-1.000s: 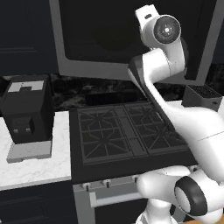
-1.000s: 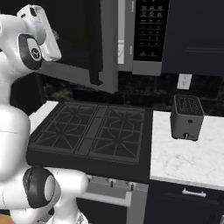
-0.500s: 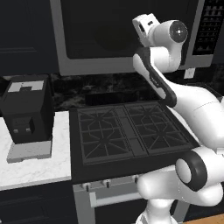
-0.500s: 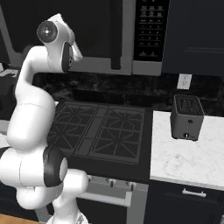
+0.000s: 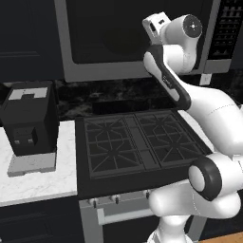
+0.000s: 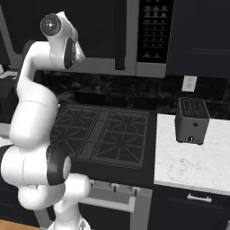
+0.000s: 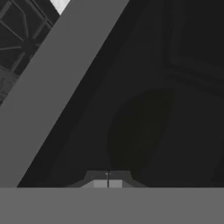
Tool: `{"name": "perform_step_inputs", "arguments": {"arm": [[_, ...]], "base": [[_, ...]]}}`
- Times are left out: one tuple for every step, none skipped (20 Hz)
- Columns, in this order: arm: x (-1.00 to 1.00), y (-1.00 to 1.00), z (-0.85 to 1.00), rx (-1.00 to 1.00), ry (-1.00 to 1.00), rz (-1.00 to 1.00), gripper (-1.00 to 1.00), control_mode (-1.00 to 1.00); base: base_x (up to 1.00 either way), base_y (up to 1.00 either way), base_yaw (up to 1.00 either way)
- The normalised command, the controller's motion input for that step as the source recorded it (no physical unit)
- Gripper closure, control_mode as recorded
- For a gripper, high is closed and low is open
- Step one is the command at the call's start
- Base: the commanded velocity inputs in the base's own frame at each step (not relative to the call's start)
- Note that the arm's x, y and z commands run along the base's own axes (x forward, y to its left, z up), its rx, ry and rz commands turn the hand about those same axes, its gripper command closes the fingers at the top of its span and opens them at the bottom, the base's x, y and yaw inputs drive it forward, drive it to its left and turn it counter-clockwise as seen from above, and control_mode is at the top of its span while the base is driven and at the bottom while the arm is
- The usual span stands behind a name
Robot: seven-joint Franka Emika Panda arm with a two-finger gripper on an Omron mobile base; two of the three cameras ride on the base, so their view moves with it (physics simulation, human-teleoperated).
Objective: Open the microwave, place the bowl with waffle inside the microwave, then close the microwave door and turn it on.
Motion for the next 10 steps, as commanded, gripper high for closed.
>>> {"name": "perform_step_inputs", "arguments": {"arm": [[0.59, 0.0, 0.0, 0.01, -0.01, 0.0, 1.0, -1.0], [0.03, 0.0, 0.0, 0.0, -0.12, 0.0, 1.0, -1.0], [-0.08, 0.0, 0.0, 0.0, -0.18, 0.0, 1.0, -1.0], [-0.36, -0.04, 0.0, 0.0, -0.21, 0.0, 1.0, -1.0], [-0.79, -0.16, 0.02, 0.0, -0.28, 0.0, 1.0, -1.0], [-1.0, -0.31, 0.02, 0.0, -0.33, 0.0, 1.0, -1.0], [-1.0, -0.39, 0.0, 0.03, -0.36, 0.0, 1.0, -1.0], [-1.0, -0.46, 0.0, 0.05, -0.39, 0.0, 1.0, -1.0], [-1.0, -0.48, 0.0, 0.07, -0.42, 0.0, 1.0, -1.0], [-1.0, -0.54, 0.0, 0.08, -0.41, 0.0, 1.0, -1.0]], "base": [[0.0, 0.0, 0.0], [0.0, 0.0, 0.0], [0.0, 0.0, 0.0], [0.0, 0.0, 0.0], [0.0, 0.0, 0.0], [0.0, 0.0, 0.0], [0.0, 0.0, 0.0], [0.0, 0.0, 0.0], [0.0, 0.0, 0.0], [0.0, 0.0, 0.0]]}}
